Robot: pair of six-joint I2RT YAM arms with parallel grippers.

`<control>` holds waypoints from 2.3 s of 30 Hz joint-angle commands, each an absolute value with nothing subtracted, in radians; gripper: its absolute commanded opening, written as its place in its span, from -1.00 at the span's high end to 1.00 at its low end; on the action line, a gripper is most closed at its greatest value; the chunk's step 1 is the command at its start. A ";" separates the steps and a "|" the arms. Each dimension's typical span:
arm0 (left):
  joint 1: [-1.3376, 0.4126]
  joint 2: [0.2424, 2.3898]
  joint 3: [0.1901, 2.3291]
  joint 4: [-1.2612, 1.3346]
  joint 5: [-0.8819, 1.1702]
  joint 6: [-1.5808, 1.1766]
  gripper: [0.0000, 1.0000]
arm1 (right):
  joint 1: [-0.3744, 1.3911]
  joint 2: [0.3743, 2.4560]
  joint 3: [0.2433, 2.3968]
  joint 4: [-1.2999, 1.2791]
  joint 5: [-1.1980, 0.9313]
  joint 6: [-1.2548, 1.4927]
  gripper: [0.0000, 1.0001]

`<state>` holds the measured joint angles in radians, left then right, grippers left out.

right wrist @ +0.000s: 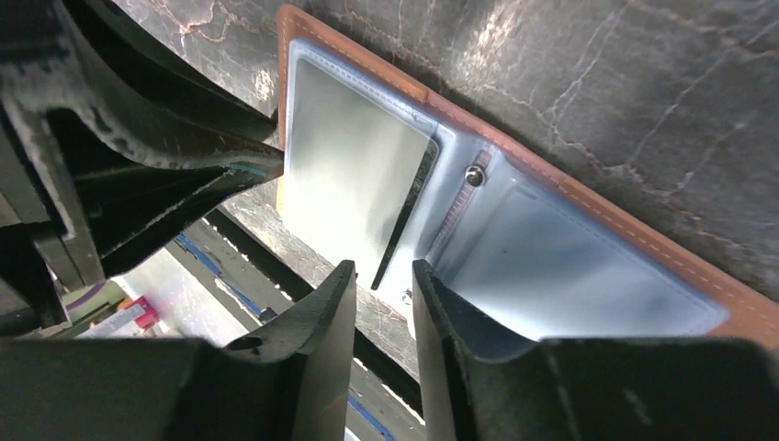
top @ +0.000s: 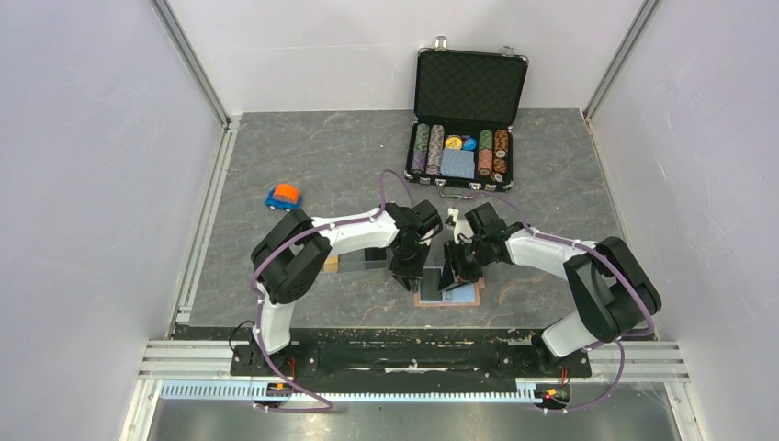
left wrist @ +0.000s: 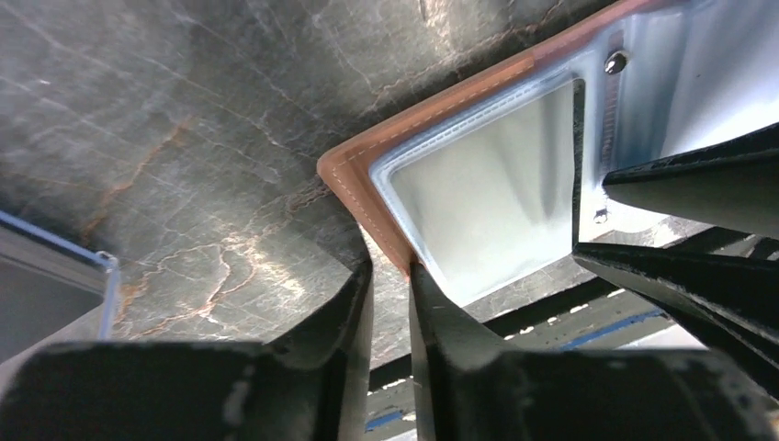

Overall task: Put the credit cards into the card holder
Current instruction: Insert the credit card into the card holder, then pick up the credit card from the storage box.

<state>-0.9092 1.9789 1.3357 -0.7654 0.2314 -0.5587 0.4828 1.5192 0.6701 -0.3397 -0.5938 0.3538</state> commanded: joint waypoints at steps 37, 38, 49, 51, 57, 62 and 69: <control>-0.471 1.244 0.812 -0.407 0.183 -0.672 -0.86 | 0.566 1.642 1.060 -0.407 -0.571 0.331 -0.31; -0.471 1.259 0.827 -0.438 0.173 -0.649 -0.82 | 0.575 1.657 1.073 -0.400 -0.577 0.339 -0.31; -0.471 1.485 0.926 -0.460 0.228 -0.592 -0.02 | 0.627 1.787 1.177 -0.319 -0.650 0.432 -0.18; -0.472 1.517 0.932 -0.446 0.230 -0.595 0.05 | 0.631 1.810 1.196 -0.319 -0.656 0.434 -0.18; -0.474 1.603 0.968 -0.466 0.183 -0.590 0.13 | 0.640 1.873 1.237 -0.303 -0.678 0.453 -0.17; -0.479 1.664 0.996 -0.470 0.180 -0.567 0.25 | 0.644 1.917 1.268 -0.308 -0.687 0.453 -0.03; -0.502 1.714 1.042 -0.501 0.168 -0.540 0.74 | 0.644 1.937 1.282 -0.322 -0.689 0.448 0.43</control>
<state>-0.4824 1.6981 0.9947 -0.4946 0.1871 -0.5957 0.6380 1.9285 1.2400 -0.3302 -0.6827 0.4526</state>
